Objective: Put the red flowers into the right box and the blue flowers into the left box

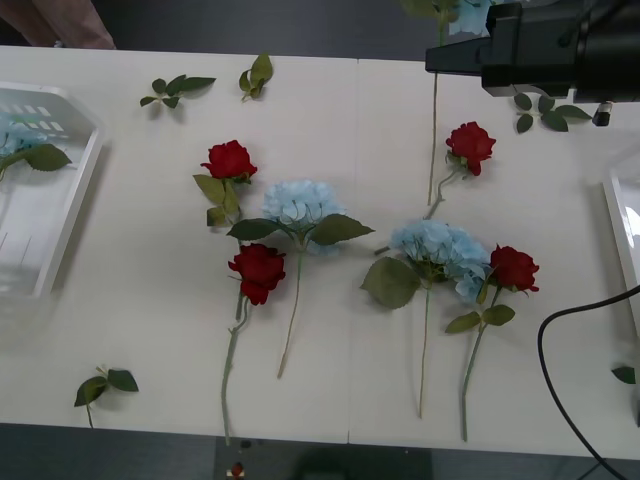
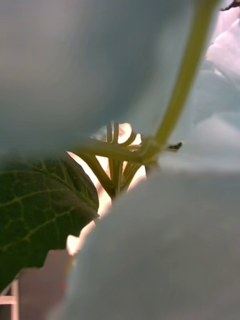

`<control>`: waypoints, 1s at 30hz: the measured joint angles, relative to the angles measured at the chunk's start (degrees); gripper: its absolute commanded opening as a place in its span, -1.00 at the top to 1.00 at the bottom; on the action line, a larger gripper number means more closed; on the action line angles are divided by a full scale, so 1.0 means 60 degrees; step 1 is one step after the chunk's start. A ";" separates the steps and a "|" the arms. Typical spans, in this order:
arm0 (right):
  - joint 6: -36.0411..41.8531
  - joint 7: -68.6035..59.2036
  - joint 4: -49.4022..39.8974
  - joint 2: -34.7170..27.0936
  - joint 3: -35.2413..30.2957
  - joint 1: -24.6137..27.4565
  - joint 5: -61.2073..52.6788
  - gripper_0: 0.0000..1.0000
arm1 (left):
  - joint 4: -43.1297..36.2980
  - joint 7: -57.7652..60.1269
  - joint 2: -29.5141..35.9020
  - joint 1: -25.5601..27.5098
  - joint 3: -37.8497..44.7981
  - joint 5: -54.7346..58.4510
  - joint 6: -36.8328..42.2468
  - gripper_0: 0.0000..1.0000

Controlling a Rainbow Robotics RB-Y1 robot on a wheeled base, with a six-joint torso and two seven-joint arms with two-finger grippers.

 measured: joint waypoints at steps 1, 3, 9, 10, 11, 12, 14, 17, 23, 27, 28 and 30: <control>-0.0111 -0.0067 0.0000 0.0038 0.0091 -0.0035 -0.0134 1.00 | -0.0098 -0.0001 0.0000 0.0029 0.0083 0.0197 0.0000 -1.00; -0.0394 -0.0075 0.0000 0.0096 0.0322 -0.0091 -0.0399 1.00 | -0.0502 -0.0001 0.0000 0.0197 0.0291 0.0610 0.0000 -1.00; -0.1246 -0.0079 0.0000 0.0101 0.1205 -0.0116 -0.0716 1.00 | -0.2861 0.0000 0.0000 0.1637 0.1188 0.2291 -0.0003 -1.00; -0.1333 -0.0081 0.0000 0.0101 0.1311 -0.0119 -0.0717 1.00 | -0.3290 0.0000 0.0000 0.1930 0.1342 0.2606 -0.0004 -1.00; -0.1406 -0.0085 0.0000 0.0103 0.1397 -0.0123 -0.0717 1.00 | -0.3747 0.0000 0.0000 0.2204 0.1492 0.2893 -0.0005 -1.00; -0.1457 -0.0093 0.0000 0.0110 0.1459 -0.0131 -0.0717 1.00 | -0.4158 0.0001 0.0000 0.2460 0.1632 0.3133 -0.0005 -1.00; -0.1476 -0.0127 0.0002 0.0210 0.1497 -0.0180 -0.0717 1.00 | -0.4863 0.0004 0.0000 0.2881 0.1851 0.3536 -0.0006 -1.00; -0.1473 -0.0605 0.0004 0.0524 0.1415 -0.0338 -0.0718 1.00 | -0.5813 0.0112 -0.0013 0.3256 0.1998 0.4155 -0.0006 -1.00; -0.1481 -0.1012 0.0009 0.1046 0.1316 -0.0702 -0.0718 1.00 | -0.7415 0.1316 -0.0698 0.3320 0.2013 0.4620 -0.0008 -1.00; -0.1622 -0.1012 0.0010 0.1129 0.1448 -0.0763 -0.0718 1.00 | -0.8376 0.1693 -0.1549 0.3319 0.2012 0.4620 -0.0008 -1.00; -0.1620 -0.1012 0.0010 0.1129 0.1484 -0.0763 -0.0719 1.00 | -0.8564 0.1807 -0.1738 0.3318 0.2012 0.4621 -0.0008 -1.00; -0.1620 -0.1012 0.0011 0.1129 0.1544 -0.0763 -0.0720 1.00 | -0.9015 0.2131 -0.2108 0.3317 0.2010 0.4627 -0.0008 -1.00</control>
